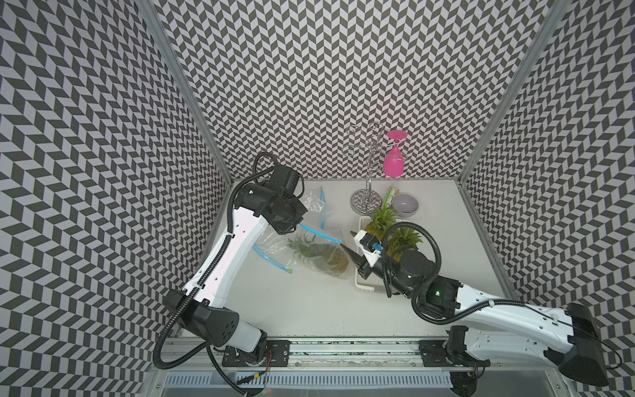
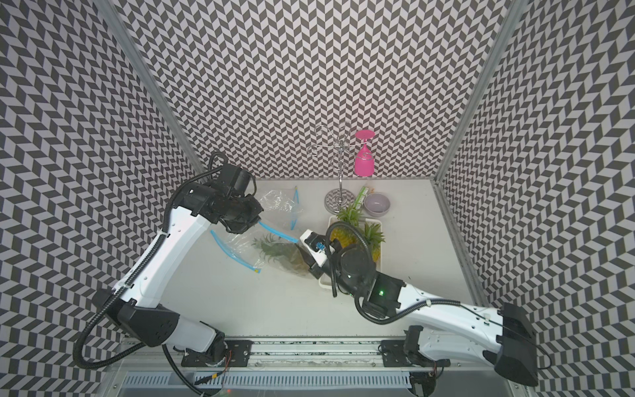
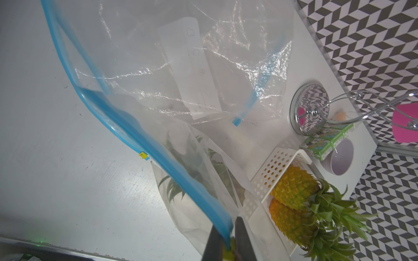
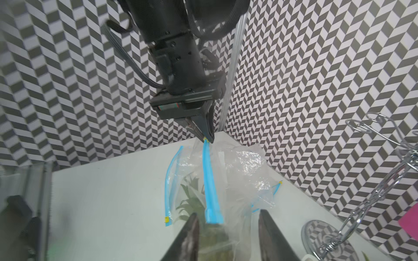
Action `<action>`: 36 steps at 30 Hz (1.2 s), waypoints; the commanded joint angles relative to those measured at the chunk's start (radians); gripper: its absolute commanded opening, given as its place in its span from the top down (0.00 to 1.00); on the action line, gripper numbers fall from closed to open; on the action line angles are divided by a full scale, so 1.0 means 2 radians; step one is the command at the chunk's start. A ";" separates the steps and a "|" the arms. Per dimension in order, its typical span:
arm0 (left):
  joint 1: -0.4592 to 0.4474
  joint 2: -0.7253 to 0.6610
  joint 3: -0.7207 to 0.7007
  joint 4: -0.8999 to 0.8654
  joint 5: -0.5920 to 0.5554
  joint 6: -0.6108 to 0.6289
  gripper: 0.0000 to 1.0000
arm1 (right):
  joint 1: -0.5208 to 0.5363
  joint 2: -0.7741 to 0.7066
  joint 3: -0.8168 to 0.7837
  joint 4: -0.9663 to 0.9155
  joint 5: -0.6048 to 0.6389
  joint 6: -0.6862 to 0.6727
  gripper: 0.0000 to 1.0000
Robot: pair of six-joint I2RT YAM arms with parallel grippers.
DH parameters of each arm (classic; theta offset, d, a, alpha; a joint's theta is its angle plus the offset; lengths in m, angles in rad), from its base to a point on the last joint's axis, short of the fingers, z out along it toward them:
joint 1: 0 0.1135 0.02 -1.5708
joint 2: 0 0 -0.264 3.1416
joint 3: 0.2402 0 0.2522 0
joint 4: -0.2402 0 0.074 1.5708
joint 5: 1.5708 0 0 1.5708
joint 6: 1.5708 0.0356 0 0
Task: Open the zip-top bag and take out the pineapple
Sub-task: Unzip the zipper on the zipper food storage bag.
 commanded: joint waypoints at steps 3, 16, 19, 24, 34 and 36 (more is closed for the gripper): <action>-0.005 -0.004 0.019 -0.002 -0.004 -0.011 1.00 | -0.013 0.029 0.033 -0.027 -0.038 -0.081 0.51; -0.019 0.006 0.041 -0.006 -0.009 -0.010 1.00 | -0.030 0.039 0.030 -0.023 -0.034 -0.119 0.58; -0.022 0.007 0.039 -0.006 -0.009 -0.010 1.00 | -0.038 0.049 0.044 -0.022 -0.030 -0.123 0.60; -0.024 0.009 0.040 -0.005 -0.011 -0.009 1.00 | -0.041 0.052 0.058 -0.034 -0.043 -0.127 0.67; -0.023 0.012 0.044 -0.005 -0.013 -0.007 1.00 | -0.042 0.050 0.059 -0.051 -0.058 -0.120 1.00; -0.023 0.013 0.043 -0.004 -0.018 -0.007 1.00 | -0.043 0.045 0.060 -0.051 -0.063 -0.118 1.00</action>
